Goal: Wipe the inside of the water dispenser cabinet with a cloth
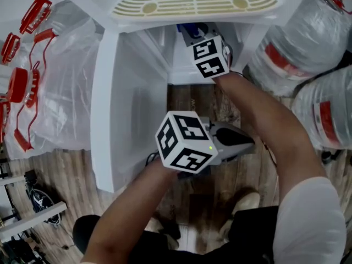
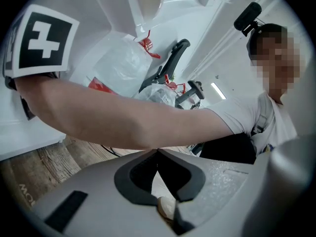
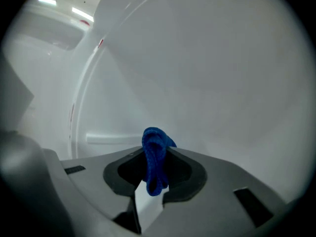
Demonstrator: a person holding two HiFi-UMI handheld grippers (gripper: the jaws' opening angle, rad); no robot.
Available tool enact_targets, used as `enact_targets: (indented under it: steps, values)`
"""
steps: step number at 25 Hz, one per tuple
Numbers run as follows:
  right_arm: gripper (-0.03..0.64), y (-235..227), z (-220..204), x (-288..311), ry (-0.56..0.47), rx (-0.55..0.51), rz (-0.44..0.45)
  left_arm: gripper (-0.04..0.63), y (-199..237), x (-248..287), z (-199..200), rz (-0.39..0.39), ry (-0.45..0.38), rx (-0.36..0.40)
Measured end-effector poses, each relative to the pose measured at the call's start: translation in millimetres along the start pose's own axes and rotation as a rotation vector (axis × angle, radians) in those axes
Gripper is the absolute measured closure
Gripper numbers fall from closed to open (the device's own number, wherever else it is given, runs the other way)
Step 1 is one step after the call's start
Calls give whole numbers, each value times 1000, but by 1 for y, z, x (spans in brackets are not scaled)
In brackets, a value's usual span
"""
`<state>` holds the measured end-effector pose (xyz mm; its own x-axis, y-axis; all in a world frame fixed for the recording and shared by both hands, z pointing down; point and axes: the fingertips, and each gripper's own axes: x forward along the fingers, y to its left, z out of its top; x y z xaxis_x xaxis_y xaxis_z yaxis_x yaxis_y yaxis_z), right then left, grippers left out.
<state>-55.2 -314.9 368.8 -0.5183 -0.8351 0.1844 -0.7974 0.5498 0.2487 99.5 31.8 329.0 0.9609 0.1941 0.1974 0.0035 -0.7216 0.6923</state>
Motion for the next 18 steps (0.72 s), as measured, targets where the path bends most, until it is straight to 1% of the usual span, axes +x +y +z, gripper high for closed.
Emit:
enact_targets:
  steps: [4, 7, 9, 11, 18]
  values:
    - [531, -12, 56, -19, -139, -9, -47, 595, 0, -1, 2, -2, -6, 1]
    - [531, -26, 75, -21, -183, -7, -85, 595, -2, -2, 3, -4, -10, 2]
    - [531, -41, 72, -19, -171, 22, -120, 595, -2, -2, 2, -4, -10, 4]
    - [531, -48, 61, -17, -145, 26, -140, 595, -1, -4, 1, 0, -11, 4]
    - [529, -41, 9, -2, -15, 17, -122, 595, -4, -4, 4, -4, -15, 9]
